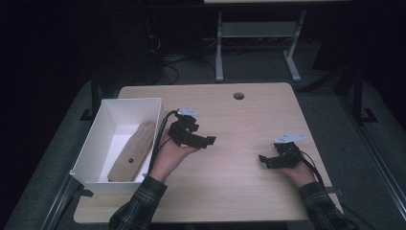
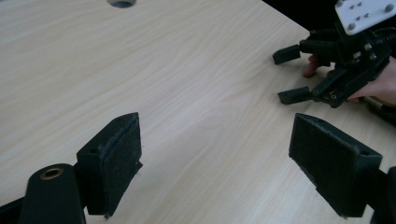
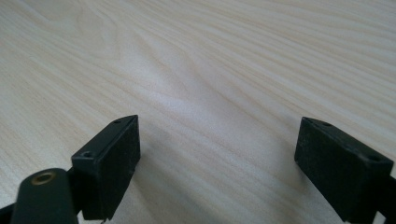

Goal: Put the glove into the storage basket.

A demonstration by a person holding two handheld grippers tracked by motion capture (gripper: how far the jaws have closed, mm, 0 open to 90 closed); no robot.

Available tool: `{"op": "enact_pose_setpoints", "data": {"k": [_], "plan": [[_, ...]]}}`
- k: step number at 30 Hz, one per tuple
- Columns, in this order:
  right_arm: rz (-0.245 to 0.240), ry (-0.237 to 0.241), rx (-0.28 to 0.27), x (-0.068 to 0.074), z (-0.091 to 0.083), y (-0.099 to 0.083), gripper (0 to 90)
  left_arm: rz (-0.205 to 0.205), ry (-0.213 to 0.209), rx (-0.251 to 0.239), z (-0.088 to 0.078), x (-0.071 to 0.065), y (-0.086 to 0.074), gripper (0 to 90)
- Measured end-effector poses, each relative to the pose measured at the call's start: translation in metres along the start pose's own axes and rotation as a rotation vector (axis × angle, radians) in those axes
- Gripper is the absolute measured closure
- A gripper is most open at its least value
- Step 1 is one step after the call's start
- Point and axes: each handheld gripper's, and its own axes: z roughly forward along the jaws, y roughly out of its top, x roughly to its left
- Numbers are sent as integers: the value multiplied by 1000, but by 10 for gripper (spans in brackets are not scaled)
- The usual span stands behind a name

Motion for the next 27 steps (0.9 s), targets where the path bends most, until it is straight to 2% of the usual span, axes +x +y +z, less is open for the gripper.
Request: {"op": "enact_pose_setpoints", "data": {"k": [8,10,15,19,24,27], "plan": [[0,0,0,0,0,0,137,23,5,16,26,-5,-23,164],[-1,-1,0,0,0,0,137,32,7,21,28,-5,-26,164],[-1,0,0,0,0,0,137,62,17,28,42,-5,-43,163],[-1,0,0,0,0,0,137,68,20,39,50,-3,-54,163],[-1,0,0,0,0,0,137,117,35,74,58,-3,-63,163],[-1,0,1,0,0,0,137,121,35,77,59,-2,-69,163]]}}
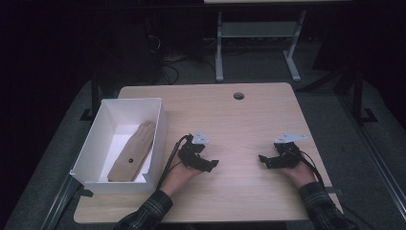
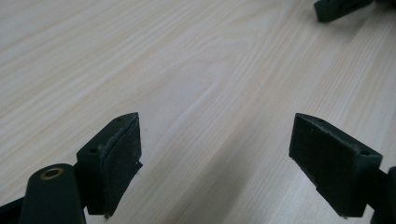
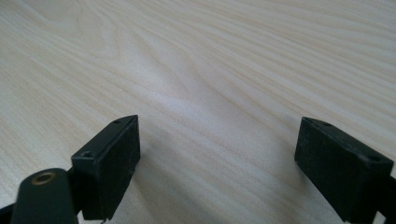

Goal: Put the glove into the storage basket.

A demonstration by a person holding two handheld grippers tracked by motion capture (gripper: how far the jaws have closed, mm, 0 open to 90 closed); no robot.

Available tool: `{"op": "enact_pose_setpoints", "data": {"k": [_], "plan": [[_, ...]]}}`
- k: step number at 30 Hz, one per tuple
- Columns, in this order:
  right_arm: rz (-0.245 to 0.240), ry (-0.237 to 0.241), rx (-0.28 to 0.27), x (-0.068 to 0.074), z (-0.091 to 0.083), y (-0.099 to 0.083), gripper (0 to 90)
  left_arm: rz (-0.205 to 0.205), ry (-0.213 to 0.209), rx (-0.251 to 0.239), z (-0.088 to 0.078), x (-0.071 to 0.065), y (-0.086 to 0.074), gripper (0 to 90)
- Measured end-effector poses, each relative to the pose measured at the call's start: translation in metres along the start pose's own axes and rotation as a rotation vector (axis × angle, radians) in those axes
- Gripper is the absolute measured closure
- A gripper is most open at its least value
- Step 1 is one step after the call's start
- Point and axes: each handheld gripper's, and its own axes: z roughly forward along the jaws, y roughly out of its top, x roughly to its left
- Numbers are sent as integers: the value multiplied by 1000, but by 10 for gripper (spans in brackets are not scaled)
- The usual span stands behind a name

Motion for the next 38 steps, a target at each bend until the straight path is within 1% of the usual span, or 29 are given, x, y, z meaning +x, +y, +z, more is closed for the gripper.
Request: {"op": "enact_pose_setpoints", "data": {"k": [1,5,8,10,12,15,16,18,19,38], "plan": [[0,0,0,0,0,0,137,-7,-1,-3,1,0,-2,163],[0,0,0,0,0,0,137,-12,6,5,5,2,-10,163],[0,0,0,0,0,0,137,-26,-3,2,9,3,-16,163],[0,0,0,0,0,0,137,-26,-2,5,11,3,-18,163],[0,0,0,0,0,0,137,-9,7,0,11,2,-19,152],[0,0,0,0,0,0,137,37,27,-12,13,0,-22,142],[-4,-2,-3,0,0,0,137,56,31,-8,13,0,-23,142],[-5,-1,-3,0,0,0,137,75,40,-17,13,-2,-25,136],[-5,-1,-3,0,0,0,137,73,40,-27,13,-2,-26,125],[-5,0,-3,0,0,0,137,76,39,-25,13,-2,-26,125]]}}
